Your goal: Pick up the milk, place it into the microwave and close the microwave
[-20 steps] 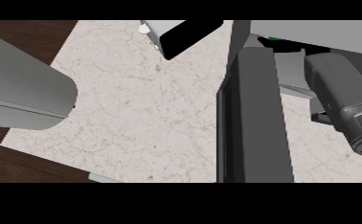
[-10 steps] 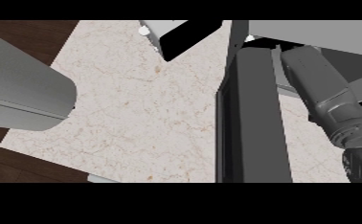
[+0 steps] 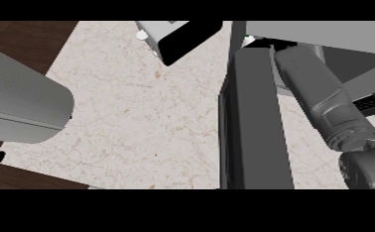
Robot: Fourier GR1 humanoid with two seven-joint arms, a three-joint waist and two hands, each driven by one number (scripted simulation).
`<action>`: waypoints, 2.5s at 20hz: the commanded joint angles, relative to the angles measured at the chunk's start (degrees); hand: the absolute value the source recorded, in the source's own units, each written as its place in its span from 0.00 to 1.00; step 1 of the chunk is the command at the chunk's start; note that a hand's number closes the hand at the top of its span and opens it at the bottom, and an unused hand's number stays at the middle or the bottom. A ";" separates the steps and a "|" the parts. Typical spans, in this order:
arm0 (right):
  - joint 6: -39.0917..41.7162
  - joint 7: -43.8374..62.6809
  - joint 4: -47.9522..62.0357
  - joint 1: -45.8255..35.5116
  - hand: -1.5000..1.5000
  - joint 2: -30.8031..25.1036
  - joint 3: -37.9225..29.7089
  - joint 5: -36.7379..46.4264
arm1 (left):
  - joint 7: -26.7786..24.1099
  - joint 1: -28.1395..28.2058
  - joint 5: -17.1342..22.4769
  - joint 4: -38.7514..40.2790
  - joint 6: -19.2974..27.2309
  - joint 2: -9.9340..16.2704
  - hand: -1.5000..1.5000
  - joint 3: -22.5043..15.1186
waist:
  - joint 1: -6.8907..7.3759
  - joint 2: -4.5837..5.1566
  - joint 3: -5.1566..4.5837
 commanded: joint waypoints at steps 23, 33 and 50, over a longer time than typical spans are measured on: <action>19.77 -10.76 -0.93 10.16 0.00 -1.85 -7.56 -7.44 | -2.09 -0.76 -9.41 6.02 -7.91 -4.60 0.00 -13.24 | -7.03 -2.62 -0.11; 31.93 -15.30 -2.21 18.38 0.00 4.56 -8.69 -10.72 | -4.00 -5.13 -23.43 13.22 -8.83 -8.17 0.00 -21.73 | -10.05 -4.35 -0.31; 37.64 -21.30 -17.58 47.40 0.00 1.52 -1.99 -10.24 | -9.68 -20.62 -37.85 33.16 -1.44 -11.77 1.00 -23.92 | -13.45 -5.19 -0.53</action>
